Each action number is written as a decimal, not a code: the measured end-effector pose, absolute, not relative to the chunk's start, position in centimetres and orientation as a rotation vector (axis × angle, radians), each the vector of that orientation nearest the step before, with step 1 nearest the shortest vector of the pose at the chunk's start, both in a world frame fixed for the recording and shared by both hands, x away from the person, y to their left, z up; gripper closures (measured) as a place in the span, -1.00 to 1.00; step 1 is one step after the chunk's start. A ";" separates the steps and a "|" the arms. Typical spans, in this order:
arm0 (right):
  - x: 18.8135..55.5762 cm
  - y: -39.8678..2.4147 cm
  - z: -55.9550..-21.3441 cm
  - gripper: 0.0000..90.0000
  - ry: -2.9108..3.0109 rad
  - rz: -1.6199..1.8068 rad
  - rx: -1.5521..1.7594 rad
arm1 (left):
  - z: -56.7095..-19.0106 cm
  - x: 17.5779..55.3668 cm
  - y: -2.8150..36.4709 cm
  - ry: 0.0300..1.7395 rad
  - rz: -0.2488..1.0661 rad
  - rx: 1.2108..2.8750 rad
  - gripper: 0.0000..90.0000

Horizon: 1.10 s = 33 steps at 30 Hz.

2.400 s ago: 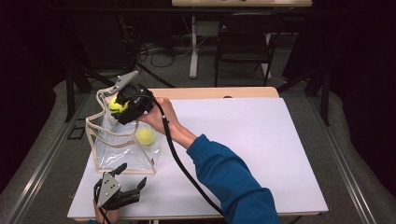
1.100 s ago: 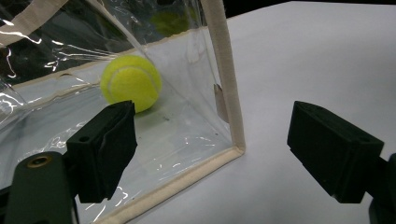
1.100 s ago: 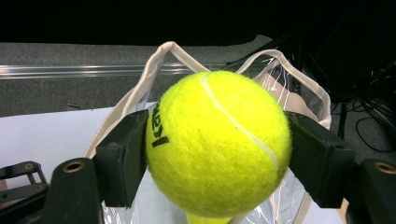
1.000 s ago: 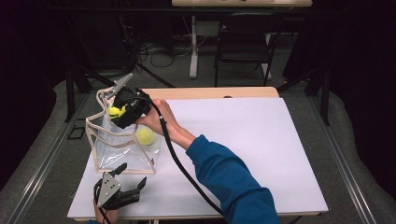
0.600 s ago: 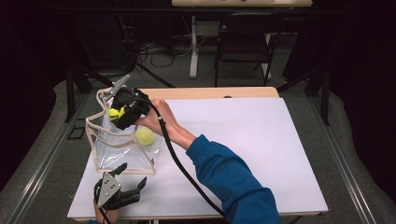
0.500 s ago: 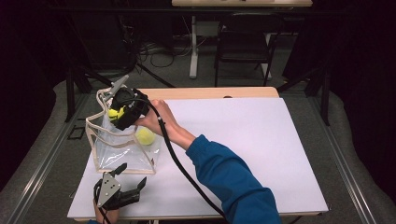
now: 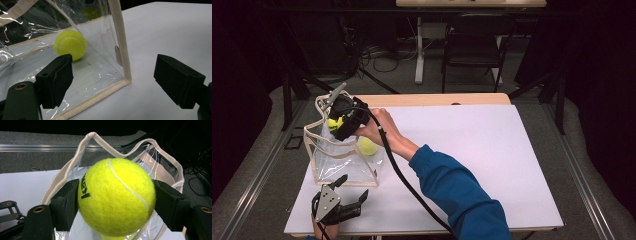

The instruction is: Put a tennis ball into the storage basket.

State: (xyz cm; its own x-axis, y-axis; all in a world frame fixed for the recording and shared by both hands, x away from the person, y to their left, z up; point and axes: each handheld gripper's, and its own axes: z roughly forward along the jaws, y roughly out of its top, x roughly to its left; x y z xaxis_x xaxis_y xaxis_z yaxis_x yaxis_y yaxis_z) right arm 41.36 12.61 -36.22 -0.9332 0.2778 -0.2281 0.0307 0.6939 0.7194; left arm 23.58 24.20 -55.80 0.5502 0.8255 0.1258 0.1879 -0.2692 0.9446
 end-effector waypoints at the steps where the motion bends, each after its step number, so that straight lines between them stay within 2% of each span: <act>1: 41.3 12.7 -36.3 -0.43 2.589 1.085 0.244 | -55.8 23.6 24.2 0.844 0.782 1.764 -0.65; 7: 41.3 12.7 -36.4 -0.45 2.579 1.058 0.255 | -55.8 23.5 24.2 0.843 0.783 1.765 -0.65; 12: 41.3 12.5 -36.1 -0.73 2.547 1.038 0.300 | -55.8 23.5 24.2 0.841 0.780 1.767 -0.65; 19: 41.3 11.1 -35.5 -0.94 2.571 1.097 0.312 | -55.8 23.5 24.2 0.840 0.780 1.768 -0.65; 33: 41.3 8.3 -35.3 -1.00 2.627 1.168 0.318 | -55.8 23.6 24.1 0.842 0.780 1.769 -0.65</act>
State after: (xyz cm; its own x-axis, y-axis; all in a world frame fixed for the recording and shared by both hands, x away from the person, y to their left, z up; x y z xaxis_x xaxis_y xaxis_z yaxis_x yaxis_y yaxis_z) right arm 41.31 8.29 -35.28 -0.9452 0.2962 -0.1371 0.0967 0.6553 0.7492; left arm 23.56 24.11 -55.81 0.5523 0.8241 0.1261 0.1890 -0.2711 0.9438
